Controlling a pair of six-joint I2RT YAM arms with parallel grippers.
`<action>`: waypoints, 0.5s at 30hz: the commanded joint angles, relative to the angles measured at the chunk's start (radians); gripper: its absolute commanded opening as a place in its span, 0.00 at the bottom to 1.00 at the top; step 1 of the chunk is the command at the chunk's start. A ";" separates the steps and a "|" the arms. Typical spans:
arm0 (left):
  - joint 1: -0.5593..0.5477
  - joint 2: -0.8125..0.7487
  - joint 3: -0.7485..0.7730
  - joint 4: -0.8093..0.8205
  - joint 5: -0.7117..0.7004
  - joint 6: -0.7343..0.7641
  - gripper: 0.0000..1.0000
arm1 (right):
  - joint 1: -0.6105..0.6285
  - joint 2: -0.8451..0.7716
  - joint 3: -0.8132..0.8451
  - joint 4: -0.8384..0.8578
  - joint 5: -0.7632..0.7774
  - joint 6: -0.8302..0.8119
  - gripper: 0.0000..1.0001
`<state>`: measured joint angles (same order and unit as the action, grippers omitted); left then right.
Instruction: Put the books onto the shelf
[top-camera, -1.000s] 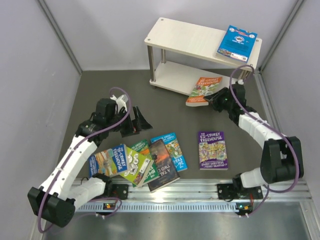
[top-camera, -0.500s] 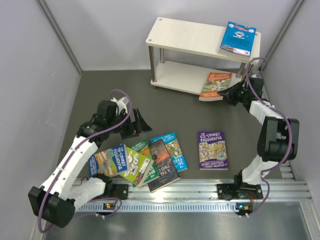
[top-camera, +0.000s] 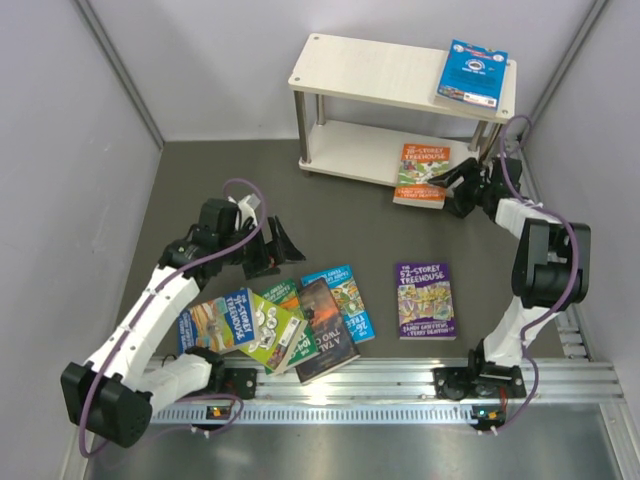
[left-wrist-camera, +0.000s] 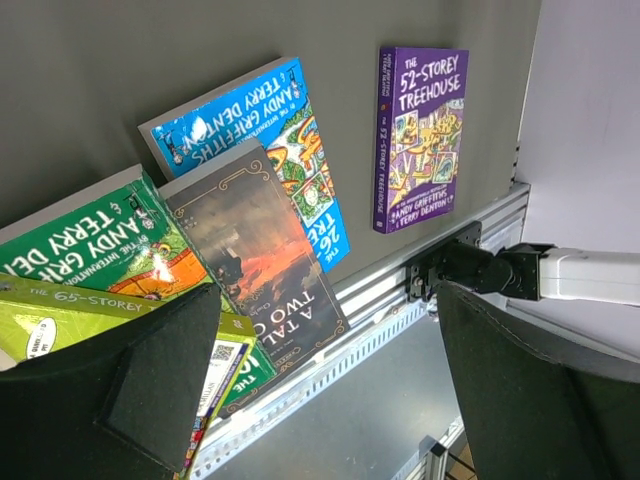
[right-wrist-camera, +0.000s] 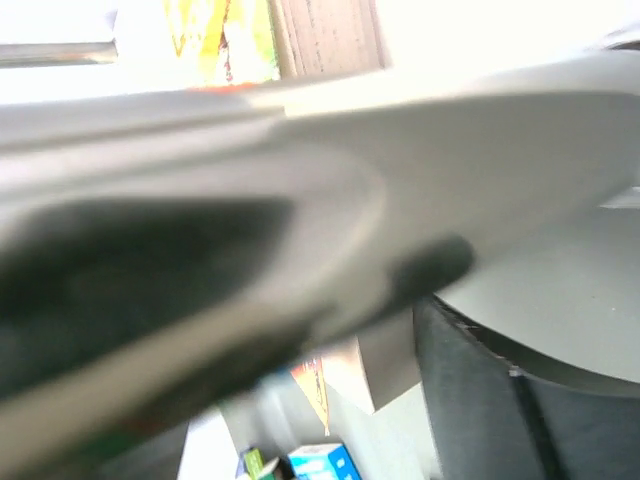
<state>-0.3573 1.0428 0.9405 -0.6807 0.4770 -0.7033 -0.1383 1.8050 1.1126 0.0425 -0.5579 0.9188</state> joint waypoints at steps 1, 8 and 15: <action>0.000 -0.032 0.012 0.020 -0.008 -0.027 0.94 | -0.023 -0.038 -0.002 0.033 0.047 -0.001 0.80; 0.000 -0.049 0.000 0.024 -0.021 -0.053 0.93 | -0.061 -0.163 -0.052 -0.074 0.053 -0.080 0.98; 0.000 -0.050 -0.011 0.033 -0.029 -0.062 0.92 | -0.046 -0.398 -0.154 -0.153 -0.010 -0.178 0.99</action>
<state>-0.3573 1.0138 0.9382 -0.6807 0.4545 -0.7586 -0.1936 1.5223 0.9890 -0.0822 -0.5262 0.8146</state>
